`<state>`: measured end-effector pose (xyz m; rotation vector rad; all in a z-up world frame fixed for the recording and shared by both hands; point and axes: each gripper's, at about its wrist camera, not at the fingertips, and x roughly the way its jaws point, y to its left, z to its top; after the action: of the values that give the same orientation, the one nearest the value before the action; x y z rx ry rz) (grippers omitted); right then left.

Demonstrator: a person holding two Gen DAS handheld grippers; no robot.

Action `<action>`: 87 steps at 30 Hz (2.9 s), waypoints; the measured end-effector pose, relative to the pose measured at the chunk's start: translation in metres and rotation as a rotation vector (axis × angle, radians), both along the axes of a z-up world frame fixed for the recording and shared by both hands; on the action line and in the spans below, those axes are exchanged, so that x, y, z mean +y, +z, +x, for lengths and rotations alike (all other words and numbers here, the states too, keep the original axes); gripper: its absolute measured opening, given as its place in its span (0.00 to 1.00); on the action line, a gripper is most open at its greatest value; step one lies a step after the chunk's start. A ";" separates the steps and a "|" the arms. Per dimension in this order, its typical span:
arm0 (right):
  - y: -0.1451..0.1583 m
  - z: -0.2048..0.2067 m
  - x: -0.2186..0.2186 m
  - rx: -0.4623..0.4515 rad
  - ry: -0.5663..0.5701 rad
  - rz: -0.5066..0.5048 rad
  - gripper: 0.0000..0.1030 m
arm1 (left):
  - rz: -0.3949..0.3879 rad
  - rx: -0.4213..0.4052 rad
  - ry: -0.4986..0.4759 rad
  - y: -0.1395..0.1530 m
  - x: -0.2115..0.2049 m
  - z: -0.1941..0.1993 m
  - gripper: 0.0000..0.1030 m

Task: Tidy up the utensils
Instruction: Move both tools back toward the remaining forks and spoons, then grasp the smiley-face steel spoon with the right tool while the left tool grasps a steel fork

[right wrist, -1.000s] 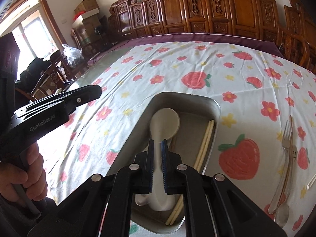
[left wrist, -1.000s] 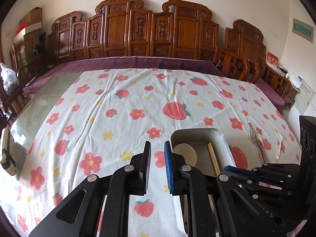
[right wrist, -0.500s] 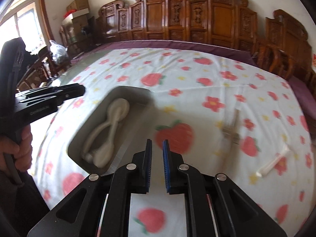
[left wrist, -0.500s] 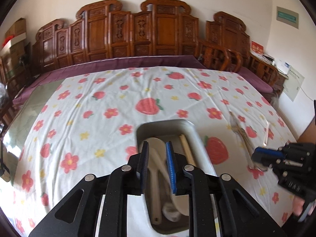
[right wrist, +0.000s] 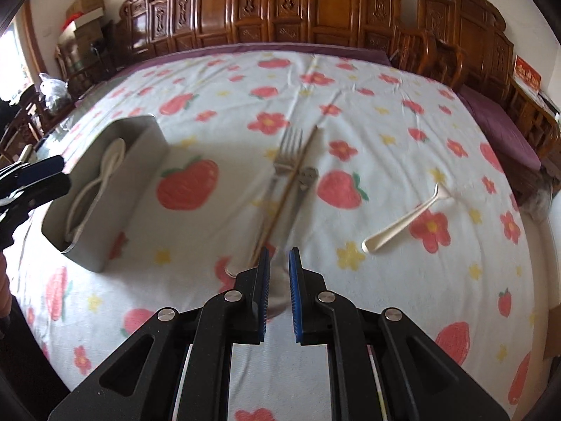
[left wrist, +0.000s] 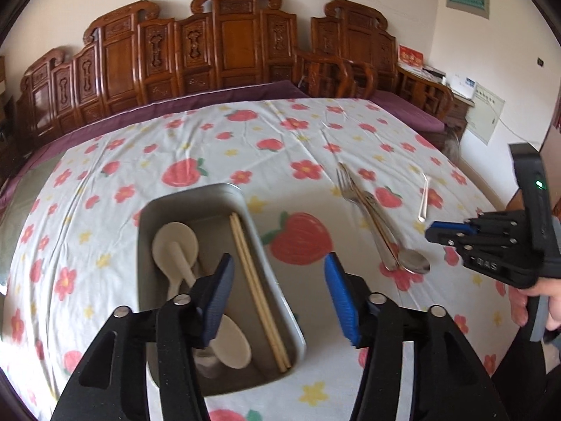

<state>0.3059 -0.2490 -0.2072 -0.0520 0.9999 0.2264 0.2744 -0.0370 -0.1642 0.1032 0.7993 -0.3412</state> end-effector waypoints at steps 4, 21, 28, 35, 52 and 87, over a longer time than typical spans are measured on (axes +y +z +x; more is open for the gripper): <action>-0.016 0.010 -0.002 0.033 -0.017 0.003 0.16 | 0.016 0.016 -0.024 -0.009 -0.012 -0.003 0.51; -0.039 0.045 0.014 0.096 -0.011 -0.081 0.16 | 0.028 0.028 -0.046 -0.017 -0.025 -0.008 0.51; -0.038 0.043 0.007 0.140 -0.046 -0.092 0.07 | 0.041 0.034 -0.058 -0.021 -0.033 -0.014 0.51; -0.032 0.017 -0.013 0.112 -0.074 -0.089 0.06 | 0.051 0.033 -0.075 -0.024 -0.046 -0.024 0.51; -0.013 -0.030 -0.054 0.048 -0.041 0.011 0.07 | 0.042 0.103 -0.066 -0.031 -0.092 0.002 0.39; -0.015 -0.036 -0.089 0.035 -0.058 0.084 0.07 | 0.144 0.262 -0.010 -0.079 -0.166 0.118 0.14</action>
<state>0.2696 -0.3376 -0.2223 0.0577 1.0239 0.2161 0.3920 -0.2033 -0.2435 0.2005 1.0827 -0.3097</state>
